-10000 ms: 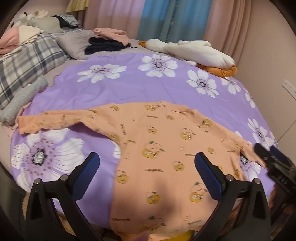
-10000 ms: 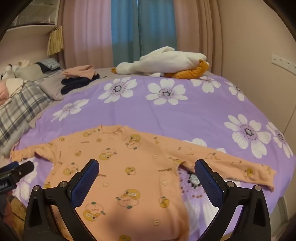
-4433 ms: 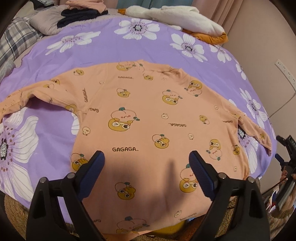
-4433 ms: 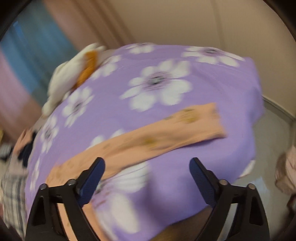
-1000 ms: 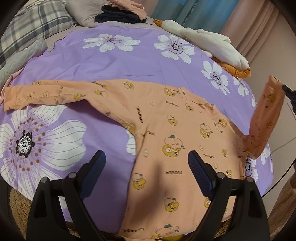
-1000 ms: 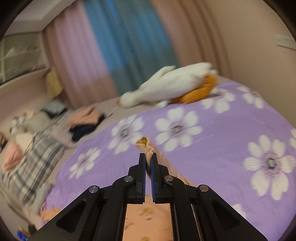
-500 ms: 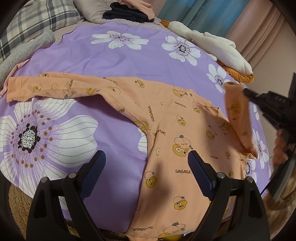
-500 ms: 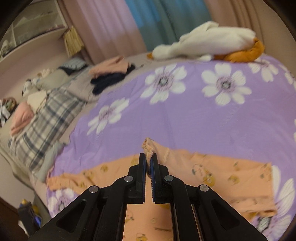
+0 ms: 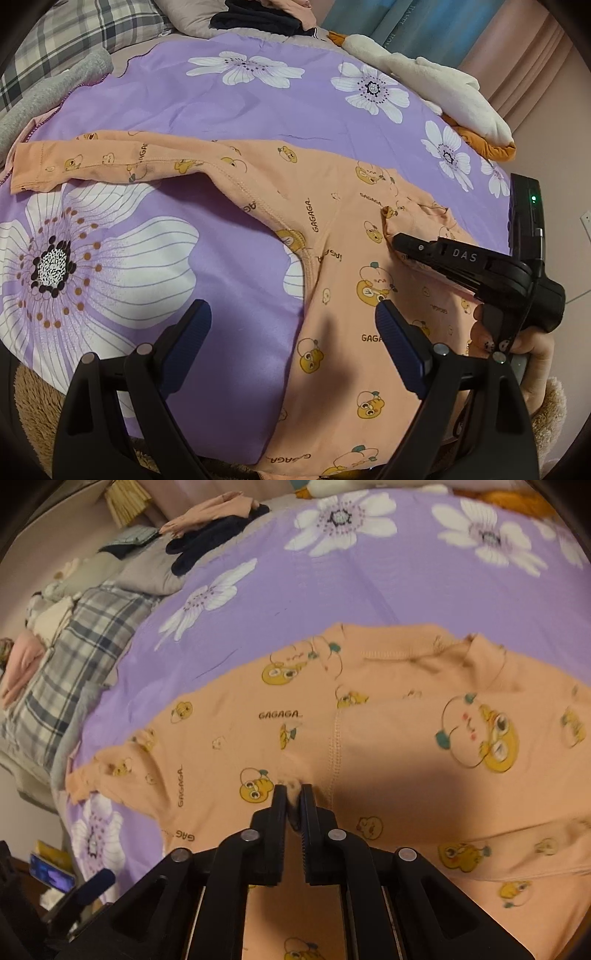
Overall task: Fold small clothes
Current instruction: 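Lower the sleeve onto the shirt body and open the right gripper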
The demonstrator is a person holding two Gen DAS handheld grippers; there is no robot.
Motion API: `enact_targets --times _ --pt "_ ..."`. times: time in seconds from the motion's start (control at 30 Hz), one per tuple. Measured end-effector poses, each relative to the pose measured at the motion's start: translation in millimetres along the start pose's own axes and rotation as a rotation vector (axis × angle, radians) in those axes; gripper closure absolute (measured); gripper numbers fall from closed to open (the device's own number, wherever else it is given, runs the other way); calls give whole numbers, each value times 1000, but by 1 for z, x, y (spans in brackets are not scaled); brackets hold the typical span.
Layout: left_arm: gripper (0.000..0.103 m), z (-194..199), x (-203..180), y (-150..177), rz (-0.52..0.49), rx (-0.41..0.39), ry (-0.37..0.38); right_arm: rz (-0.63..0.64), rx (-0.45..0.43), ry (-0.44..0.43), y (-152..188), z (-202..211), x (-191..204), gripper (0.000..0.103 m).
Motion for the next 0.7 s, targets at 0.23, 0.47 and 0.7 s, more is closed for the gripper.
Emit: enact_targets --times 0.23,0.47,0.7 --pt "13 -2 -22 -10 -21 14 53 -53 -140 3 -1 59 -21 40" --pt "13 -37 -68 -24 -82 83 123 -210 -322 217 26 145 -100 39" --pt "21 -106 -112 -25 -109 217 130 -363 -375 362 66 183 -162 39"
Point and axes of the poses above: each gripper's, at about its wrist camera, not at the fingertips, and z roughly against the way its jaws point, x to its left, y to its underside, the point moved 6 cm from there along -z, roughly the way its jaws point, and after that the axes turned 14 degrees about z, right-handed, at the moved point
